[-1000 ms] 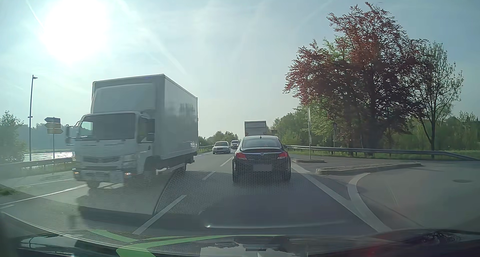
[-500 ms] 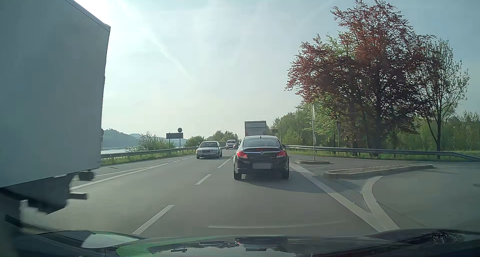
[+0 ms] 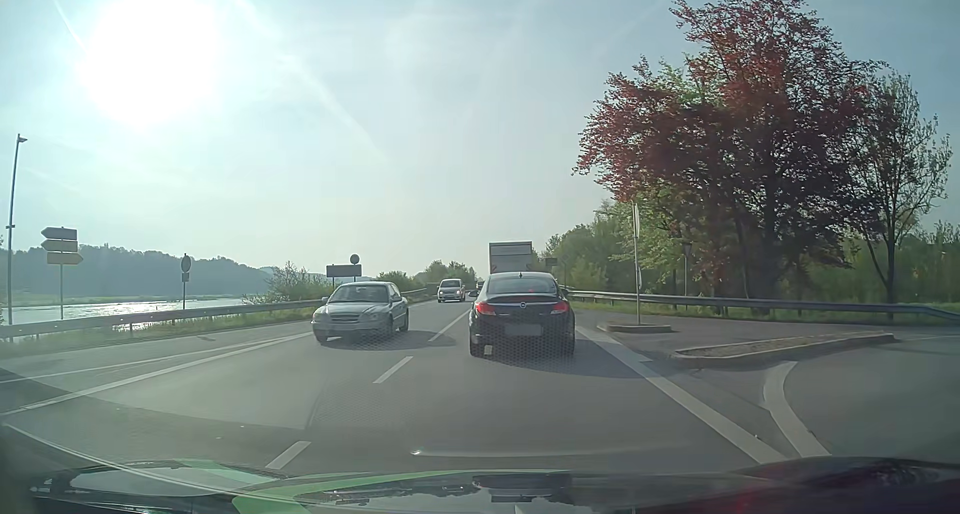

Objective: Follow the waypoints while adhering to traffic rules and regulations

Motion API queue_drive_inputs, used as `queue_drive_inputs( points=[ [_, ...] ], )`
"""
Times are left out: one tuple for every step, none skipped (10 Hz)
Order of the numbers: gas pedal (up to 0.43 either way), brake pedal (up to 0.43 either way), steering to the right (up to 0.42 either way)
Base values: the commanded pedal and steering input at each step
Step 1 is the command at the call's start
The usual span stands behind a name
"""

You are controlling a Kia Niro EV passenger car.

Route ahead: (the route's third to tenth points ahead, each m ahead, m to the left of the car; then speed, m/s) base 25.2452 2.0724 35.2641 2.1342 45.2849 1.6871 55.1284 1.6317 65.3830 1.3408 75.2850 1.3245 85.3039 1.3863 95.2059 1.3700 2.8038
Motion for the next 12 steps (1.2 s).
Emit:
queue_drive_inputs(
  points=[
    [0.079,0.0,0.001],
    [0.079,0.0,0.001],
    [0.079,0.0,0.001],
    [0.079,0.0,0.001],
    [0.079,0.0,0.001],
    [0.079,0.0,0.001],
    [0.087,0.0,0.001],
    [0.098,0.0,0.001],
    [0.098,0.0,0.0],
    [0.098,0.0,0.0],
    [0.098,0.0,0.0],
    [0.098,0.0,0.0]
  ],
)
